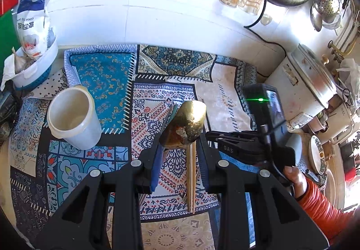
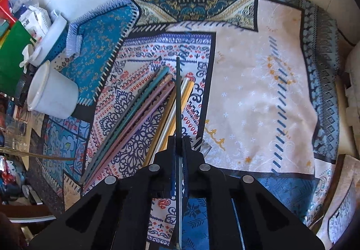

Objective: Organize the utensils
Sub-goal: 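Lift the gold spoon with the left tool while the right tool grasps a dark chopstick, then carry spoon and dark chopstick over the white cup and release both into it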

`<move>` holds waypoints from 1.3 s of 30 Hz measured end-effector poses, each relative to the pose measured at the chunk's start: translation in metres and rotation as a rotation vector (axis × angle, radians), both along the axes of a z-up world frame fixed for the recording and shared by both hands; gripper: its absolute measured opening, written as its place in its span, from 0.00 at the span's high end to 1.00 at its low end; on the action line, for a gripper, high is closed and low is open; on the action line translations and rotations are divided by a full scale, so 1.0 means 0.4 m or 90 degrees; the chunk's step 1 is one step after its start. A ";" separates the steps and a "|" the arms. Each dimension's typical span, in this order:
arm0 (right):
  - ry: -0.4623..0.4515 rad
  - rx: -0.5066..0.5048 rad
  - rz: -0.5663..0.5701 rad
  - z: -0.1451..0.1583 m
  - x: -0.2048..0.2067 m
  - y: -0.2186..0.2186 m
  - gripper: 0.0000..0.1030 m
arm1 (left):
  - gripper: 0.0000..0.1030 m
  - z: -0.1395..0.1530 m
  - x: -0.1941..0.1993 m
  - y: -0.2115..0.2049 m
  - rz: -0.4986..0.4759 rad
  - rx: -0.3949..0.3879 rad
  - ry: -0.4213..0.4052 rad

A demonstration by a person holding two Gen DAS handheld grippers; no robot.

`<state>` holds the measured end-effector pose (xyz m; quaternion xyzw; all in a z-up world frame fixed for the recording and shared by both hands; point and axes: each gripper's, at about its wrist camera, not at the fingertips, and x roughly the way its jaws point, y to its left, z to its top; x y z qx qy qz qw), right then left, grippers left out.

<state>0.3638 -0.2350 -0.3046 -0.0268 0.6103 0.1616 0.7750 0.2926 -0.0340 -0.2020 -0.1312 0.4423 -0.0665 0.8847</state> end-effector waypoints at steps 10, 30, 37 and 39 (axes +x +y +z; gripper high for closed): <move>-0.089 0.039 0.008 0.146 -0.044 -0.012 0.95 | 0.72 0.069 -0.036 0.028 0.049 -0.014 -0.048; -0.256 0.122 0.073 0.424 -0.100 0.172 0.95 | 0.72 0.227 -0.065 0.252 0.123 -0.028 -0.165; -0.281 0.136 0.065 0.473 -0.100 0.283 0.95 | 0.72 0.231 -0.038 0.359 0.108 -0.043 -0.169; -0.283 0.140 0.067 0.477 -0.098 0.319 0.95 | 0.72 0.221 -0.024 0.384 0.102 -0.050 -0.163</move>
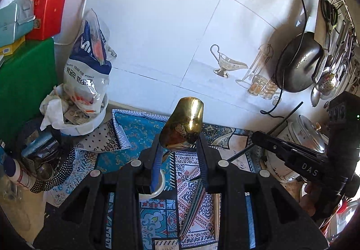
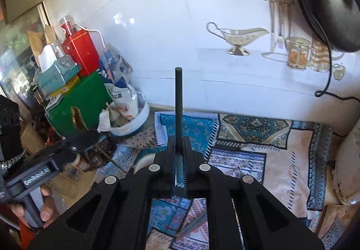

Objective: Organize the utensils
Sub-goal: 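Carry spoon and dark chopstick over the white cup and release both into it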

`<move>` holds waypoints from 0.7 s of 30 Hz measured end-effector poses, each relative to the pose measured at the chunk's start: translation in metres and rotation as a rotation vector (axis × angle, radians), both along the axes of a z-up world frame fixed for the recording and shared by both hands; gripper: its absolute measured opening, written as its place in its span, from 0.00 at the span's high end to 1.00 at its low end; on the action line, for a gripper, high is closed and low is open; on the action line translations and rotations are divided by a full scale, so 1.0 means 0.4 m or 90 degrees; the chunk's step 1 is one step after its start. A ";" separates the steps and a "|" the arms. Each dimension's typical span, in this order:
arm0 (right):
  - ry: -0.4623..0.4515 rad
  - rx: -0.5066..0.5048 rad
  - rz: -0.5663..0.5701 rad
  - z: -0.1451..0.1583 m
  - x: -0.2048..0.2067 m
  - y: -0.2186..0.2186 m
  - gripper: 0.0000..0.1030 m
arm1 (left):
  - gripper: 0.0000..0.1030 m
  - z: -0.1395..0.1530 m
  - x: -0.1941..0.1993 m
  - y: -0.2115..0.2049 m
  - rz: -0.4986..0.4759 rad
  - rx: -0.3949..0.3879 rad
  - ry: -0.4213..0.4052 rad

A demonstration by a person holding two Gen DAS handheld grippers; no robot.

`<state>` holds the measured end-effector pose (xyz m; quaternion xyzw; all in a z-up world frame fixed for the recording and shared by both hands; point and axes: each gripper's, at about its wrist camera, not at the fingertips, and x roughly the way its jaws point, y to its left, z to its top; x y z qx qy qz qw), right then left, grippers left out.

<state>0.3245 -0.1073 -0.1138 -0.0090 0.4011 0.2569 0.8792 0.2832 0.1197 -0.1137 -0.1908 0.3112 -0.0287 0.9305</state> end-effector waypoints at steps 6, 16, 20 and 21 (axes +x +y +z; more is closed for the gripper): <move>0.012 -0.002 0.007 -0.033 0.011 0.087 0.95 | 0.72 -0.046 0.040 0.044 -0.020 -0.008 0.025; 0.083 -0.031 -0.012 -0.160 0.054 0.162 0.95 | 0.72 -0.161 0.111 0.072 -0.056 -0.028 0.095; 0.130 -0.047 -0.028 -0.222 0.080 0.163 0.95 | 0.72 -0.209 0.134 0.071 -0.069 -0.020 0.133; 0.145 -0.049 -0.032 -0.238 0.087 0.161 0.95 | 0.72 -0.219 0.138 0.070 -0.071 -0.017 0.141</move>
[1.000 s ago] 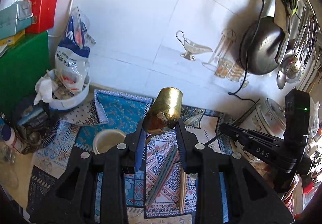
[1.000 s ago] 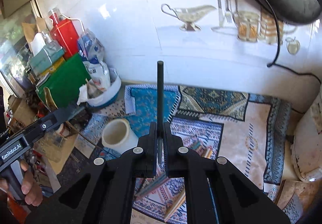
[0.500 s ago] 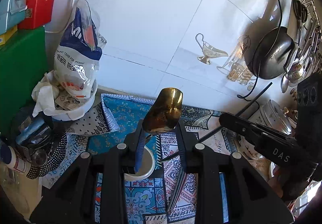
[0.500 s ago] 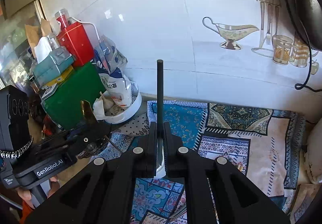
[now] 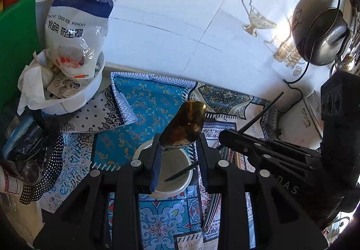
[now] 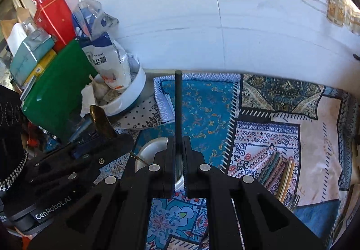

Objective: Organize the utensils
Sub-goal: 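Carry spoon and dark chopstick over the white cup and release both into it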

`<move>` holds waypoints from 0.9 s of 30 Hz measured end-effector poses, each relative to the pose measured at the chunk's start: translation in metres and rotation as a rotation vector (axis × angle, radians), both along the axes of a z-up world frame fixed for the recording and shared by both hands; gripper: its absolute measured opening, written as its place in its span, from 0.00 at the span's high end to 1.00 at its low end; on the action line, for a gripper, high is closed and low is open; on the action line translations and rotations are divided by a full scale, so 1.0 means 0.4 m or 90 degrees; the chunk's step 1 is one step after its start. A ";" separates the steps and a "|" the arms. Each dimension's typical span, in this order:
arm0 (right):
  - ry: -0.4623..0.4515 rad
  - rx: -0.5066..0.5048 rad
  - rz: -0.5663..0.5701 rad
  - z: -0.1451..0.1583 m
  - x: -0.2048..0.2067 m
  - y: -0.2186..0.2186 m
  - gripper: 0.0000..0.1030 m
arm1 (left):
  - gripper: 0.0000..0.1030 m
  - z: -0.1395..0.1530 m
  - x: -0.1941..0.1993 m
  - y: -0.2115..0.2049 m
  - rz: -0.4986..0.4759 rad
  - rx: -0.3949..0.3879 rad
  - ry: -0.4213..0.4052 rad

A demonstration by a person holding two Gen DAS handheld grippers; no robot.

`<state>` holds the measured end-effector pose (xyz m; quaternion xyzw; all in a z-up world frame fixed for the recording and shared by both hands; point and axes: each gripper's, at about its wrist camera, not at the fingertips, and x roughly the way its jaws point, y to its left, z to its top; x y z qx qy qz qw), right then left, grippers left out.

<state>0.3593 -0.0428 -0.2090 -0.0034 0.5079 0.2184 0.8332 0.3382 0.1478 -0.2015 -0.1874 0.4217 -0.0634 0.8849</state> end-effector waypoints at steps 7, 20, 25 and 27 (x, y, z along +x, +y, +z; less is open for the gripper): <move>0.030 -0.013 -0.014 -0.038 0.017 -0.002 0.93 | 0.72 -0.043 0.014 -0.005 -0.011 0.008 0.044; -0.016 -0.044 0.015 0.005 -0.011 -0.006 0.68 | 0.72 0.008 -0.018 -0.025 0.017 0.060 0.019; -0.046 -0.050 0.024 0.047 -0.036 -0.040 0.68 | 0.71 0.047 -0.043 -0.049 0.022 0.073 0.000; -0.060 -0.052 0.025 0.065 -0.046 -0.059 0.67 | 0.71 0.060 -0.053 -0.063 0.024 0.078 -0.008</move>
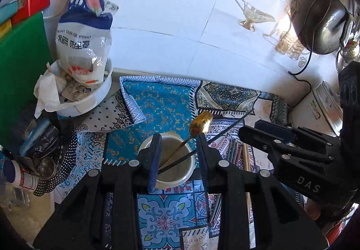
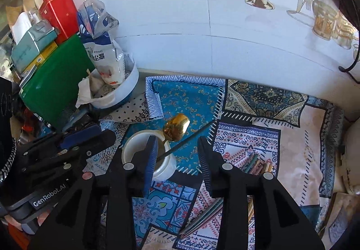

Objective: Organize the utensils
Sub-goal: 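Carry spoon and dark chopstick over the white cup and release both into it, then move both tools back over the utensil pile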

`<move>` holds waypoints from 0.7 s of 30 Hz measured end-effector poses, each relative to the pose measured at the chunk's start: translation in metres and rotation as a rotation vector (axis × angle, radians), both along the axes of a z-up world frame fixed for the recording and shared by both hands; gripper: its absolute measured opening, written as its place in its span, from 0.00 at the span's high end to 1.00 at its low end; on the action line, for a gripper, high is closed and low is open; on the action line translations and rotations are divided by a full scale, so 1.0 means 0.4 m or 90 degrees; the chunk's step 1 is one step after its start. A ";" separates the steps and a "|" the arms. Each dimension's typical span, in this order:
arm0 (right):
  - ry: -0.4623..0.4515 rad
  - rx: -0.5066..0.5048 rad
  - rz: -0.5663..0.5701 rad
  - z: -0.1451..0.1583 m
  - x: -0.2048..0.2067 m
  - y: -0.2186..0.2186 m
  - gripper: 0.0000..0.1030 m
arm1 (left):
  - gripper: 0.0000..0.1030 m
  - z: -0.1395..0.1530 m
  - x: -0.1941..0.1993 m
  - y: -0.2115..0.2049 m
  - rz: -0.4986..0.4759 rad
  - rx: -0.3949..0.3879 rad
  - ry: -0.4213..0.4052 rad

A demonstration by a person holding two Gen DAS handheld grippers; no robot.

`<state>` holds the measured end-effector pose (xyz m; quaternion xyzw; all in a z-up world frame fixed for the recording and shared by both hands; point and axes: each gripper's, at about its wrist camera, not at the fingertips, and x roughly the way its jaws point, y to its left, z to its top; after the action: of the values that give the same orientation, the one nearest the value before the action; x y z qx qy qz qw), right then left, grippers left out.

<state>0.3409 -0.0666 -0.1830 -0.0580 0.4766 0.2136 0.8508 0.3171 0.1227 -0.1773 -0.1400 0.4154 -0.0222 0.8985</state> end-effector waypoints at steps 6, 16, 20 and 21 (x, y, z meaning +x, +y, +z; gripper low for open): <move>-0.030 -0.002 -0.012 0.046 -0.023 -0.077 0.65 | 0.71 0.035 -0.024 -0.053 -0.002 0.011 -0.019; -0.031 -0.032 -0.060 0.047 -0.042 -0.238 0.63 | 0.67 0.020 -0.023 -0.188 -0.030 0.020 -0.004; -0.001 -0.045 -0.084 0.001 -0.036 -0.306 0.63 | 0.67 -0.023 -0.011 -0.247 -0.046 0.023 0.024; 0.010 -0.049 -0.089 -0.017 -0.034 -0.324 0.63 | 0.67 -0.035 -0.007 -0.261 -0.049 0.023 0.033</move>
<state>0.3272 -0.1960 -0.1898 -0.0559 0.4941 0.1357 0.8569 0.3142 0.0181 -0.1914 -0.1081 0.4440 -0.0456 0.8883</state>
